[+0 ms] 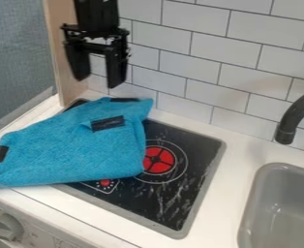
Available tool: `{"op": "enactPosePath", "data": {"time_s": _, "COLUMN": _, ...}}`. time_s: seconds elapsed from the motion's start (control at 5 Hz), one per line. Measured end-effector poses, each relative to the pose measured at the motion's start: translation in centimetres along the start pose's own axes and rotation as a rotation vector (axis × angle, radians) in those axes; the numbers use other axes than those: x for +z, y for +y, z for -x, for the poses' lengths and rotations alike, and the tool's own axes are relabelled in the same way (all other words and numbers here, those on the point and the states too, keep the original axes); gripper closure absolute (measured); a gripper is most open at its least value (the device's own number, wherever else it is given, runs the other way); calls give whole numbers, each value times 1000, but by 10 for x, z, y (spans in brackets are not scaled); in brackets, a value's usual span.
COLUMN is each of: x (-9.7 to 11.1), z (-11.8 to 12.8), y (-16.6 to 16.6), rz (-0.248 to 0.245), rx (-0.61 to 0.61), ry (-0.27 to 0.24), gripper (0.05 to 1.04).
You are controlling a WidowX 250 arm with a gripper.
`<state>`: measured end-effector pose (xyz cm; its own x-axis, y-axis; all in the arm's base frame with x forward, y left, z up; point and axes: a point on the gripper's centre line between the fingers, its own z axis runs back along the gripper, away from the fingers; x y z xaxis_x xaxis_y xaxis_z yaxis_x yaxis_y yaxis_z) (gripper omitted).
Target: Fold blue cloth from bottom left to top right
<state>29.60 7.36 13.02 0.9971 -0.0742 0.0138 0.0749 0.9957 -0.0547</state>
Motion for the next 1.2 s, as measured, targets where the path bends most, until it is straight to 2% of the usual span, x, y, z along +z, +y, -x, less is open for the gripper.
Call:
{"op": "enactPosePath", "data": {"time_s": 0.2, "x": 4, "z": 10, "y": 10, "rz": -75, "rx": 47, "ry": 5, "gripper": 85}}
{"op": "enactPosePath", "data": {"time_s": 0.4, "x": -9, "z": 29, "y": 40, "rz": -140, "rx": 144, "ry": 22, "gripper": 85}}
{"op": "enactPosePath", "data": {"time_s": 0.8, "x": -20, "z": 58, "y": 93, "rz": -214, "rx": 355, "ry": 41, "gripper": 85}}
{"op": "enactPosePath", "data": {"time_s": 1.0, "x": -32, "z": 62, "y": 100, "rz": -186, "rx": 387, "ry": 57, "gripper": 85}}
{"op": "enactPosePath", "data": {"time_s": 1.2, "x": -45, "z": 71, "y": 107, "rz": -195, "rx": 414, "ry": 83, "gripper": 85}}
